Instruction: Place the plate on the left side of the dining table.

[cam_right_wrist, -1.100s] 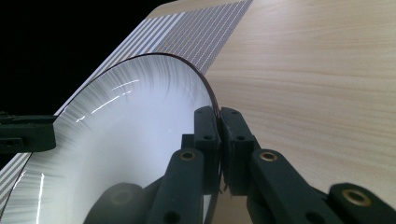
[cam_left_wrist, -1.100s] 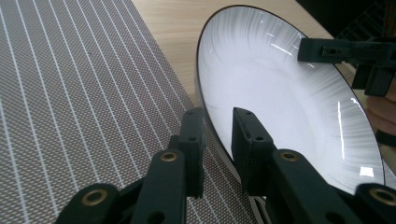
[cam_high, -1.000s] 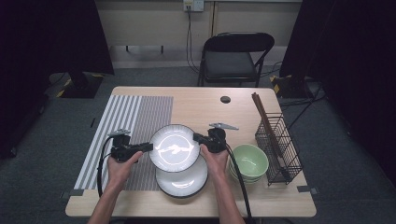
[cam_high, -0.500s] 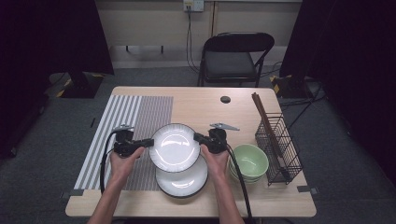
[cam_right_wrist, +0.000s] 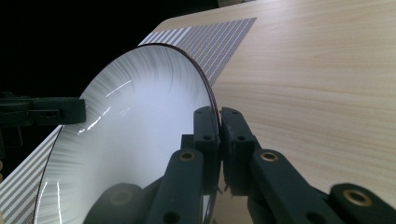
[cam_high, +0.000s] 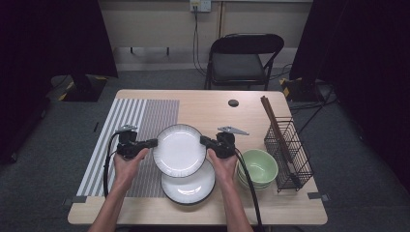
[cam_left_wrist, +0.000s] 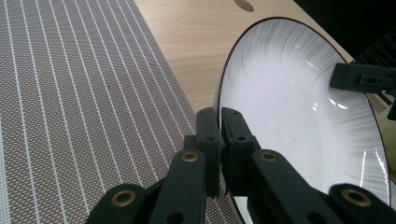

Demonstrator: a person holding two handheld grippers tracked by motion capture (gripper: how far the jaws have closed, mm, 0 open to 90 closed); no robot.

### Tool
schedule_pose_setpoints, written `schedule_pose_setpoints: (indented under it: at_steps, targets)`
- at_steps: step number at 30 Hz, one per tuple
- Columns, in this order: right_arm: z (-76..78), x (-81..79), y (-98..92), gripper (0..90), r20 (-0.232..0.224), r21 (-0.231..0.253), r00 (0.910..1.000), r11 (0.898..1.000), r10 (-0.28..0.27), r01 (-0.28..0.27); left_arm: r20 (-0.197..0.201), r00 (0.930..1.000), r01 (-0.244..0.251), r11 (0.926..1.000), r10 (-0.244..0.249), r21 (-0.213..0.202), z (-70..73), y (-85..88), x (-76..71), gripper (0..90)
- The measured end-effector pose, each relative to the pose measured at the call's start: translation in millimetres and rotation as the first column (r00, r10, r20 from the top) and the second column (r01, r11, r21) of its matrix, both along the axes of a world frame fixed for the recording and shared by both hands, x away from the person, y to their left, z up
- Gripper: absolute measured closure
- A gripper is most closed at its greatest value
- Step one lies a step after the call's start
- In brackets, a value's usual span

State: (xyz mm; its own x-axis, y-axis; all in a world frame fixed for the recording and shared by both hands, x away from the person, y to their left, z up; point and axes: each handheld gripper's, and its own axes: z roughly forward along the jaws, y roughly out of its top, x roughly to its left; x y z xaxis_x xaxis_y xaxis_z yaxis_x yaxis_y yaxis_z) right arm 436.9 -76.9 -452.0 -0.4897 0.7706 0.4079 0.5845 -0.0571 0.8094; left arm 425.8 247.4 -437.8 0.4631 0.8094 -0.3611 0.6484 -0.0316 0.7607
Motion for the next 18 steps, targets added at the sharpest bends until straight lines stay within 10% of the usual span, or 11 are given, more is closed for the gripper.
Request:
schedule_pose_setpoints:
  at_steps: [18]
  targets:
    - [17.3, 4.1, 6.9, 85.9, 0.041, 0.008, 0.999, 1.0, 0.018, -0.018, 0.054, 0.9983, -0.019, 0.9996, 0.02, -0.023, 20.4, 8.9, 0.1, 87.1]
